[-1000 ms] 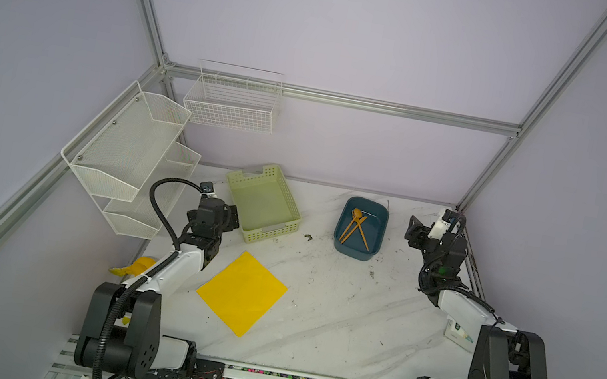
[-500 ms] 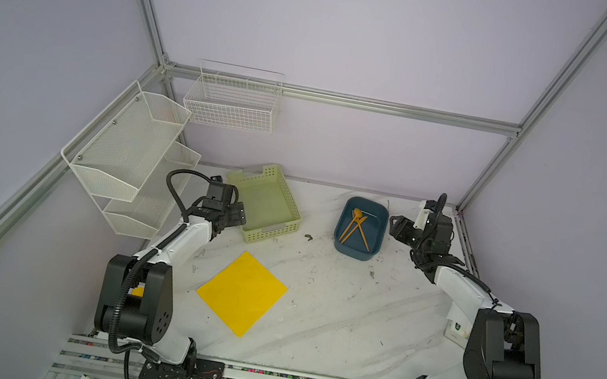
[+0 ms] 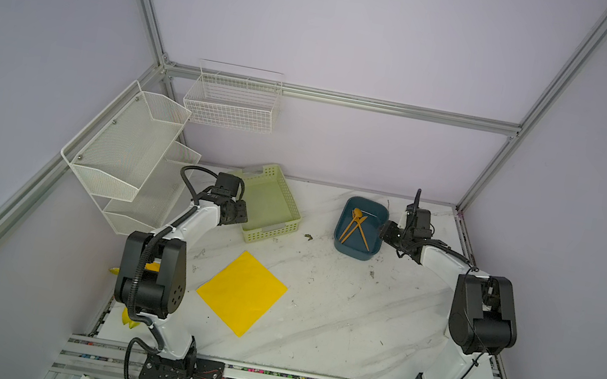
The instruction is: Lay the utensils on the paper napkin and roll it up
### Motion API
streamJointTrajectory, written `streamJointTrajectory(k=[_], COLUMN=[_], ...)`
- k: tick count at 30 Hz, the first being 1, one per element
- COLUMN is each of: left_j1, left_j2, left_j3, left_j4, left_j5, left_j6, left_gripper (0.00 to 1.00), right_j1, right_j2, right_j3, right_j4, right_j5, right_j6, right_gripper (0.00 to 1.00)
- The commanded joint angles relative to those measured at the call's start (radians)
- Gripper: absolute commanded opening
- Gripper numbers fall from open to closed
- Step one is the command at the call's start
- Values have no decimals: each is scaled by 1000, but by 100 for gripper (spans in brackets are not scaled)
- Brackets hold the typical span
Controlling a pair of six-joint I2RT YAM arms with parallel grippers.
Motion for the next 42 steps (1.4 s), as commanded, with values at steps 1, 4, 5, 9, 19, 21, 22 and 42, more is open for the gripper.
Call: streamJointTrajectory(k=[1,4,5,9,19,21,22,42], left_j1=[-4,-4,-4,-4,-5,-7,-7,-53], left_j2=[13,37,44,82,116,116,117,138], left_j3=[97,108,113,140,184,191,195,255], left_j4=[-22,-29,-33,-54,-82,-82,-83,-95], left_j5=[30,27,27,34,85,96,101,85], left_j6=[33,52,56,79,161,173,193,247], left_gripper=[58,53,52,42,22,17,16,26], right_j1=[6,7,6,7,6,6,5,-15], right_j2=[39,78,85,108,114,116,118,168], right_j3=[59,78,81,104,129,142,147,275], right_j4=[-51,-55,-56,-74,-100,-111,-119,-255], right_j5=[-17,-17,-20,-18,-10,1,5,33], right_j6=[2,-3,-4,-18,-45,-52,-55,-190], right_gripper=[46,42,41,35,23,20,19,12])
